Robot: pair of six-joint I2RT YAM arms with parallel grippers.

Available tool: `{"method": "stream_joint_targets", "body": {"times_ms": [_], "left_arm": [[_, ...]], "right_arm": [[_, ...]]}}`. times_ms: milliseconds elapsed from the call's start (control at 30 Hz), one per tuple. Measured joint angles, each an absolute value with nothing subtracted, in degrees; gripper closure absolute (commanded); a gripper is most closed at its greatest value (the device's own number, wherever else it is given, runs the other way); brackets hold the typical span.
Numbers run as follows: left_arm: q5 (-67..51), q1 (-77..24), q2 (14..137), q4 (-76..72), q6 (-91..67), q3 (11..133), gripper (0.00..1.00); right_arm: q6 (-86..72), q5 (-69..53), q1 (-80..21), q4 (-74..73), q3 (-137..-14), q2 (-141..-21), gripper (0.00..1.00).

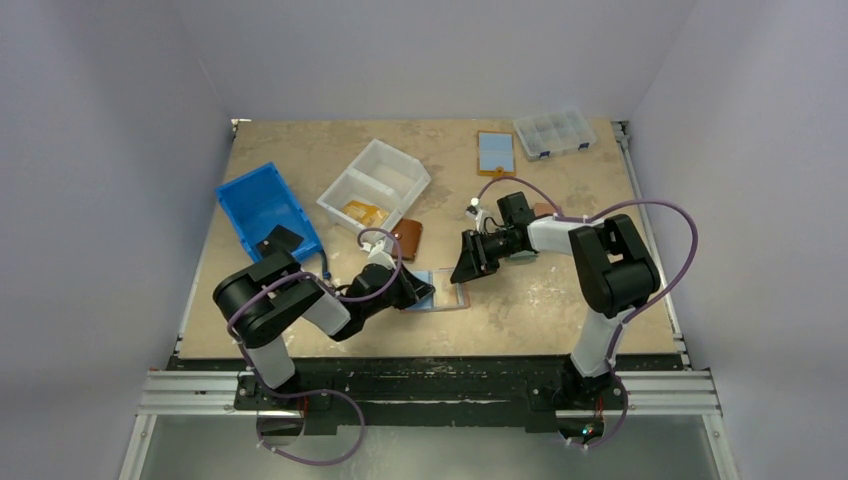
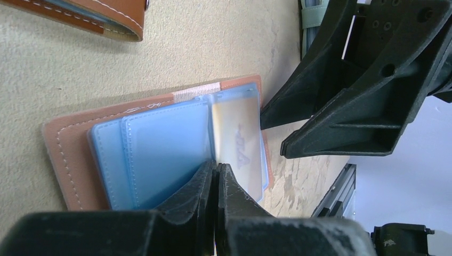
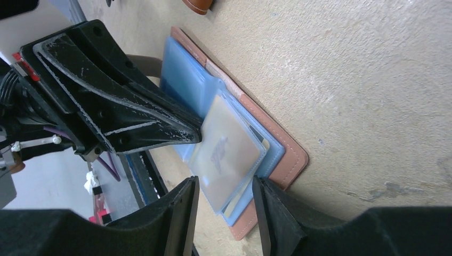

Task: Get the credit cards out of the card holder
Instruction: Remove the credit card from the card holder.

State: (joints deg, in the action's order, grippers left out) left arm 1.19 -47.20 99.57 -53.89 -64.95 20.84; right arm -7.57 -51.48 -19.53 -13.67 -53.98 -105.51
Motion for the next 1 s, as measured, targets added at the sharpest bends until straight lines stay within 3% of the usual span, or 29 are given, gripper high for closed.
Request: {"method": "stream_joint_targets", "body": {"times_ms": [533, 1000], "left_arm": [[-2.8, -46.2, 103.2, -58.6, -64.9, 21.5, 1.00], [-5.0, -46.3, 104.3, -58.6, -64.9, 22.7, 1.00]], "right_arm": [[-10.9, -50.3, -19.2, -13.1, -54.0, -105.2, 0.39], [-10.9, -52.6, -19.2, -12.1, -53.9, -105.0, 0.72]]}}
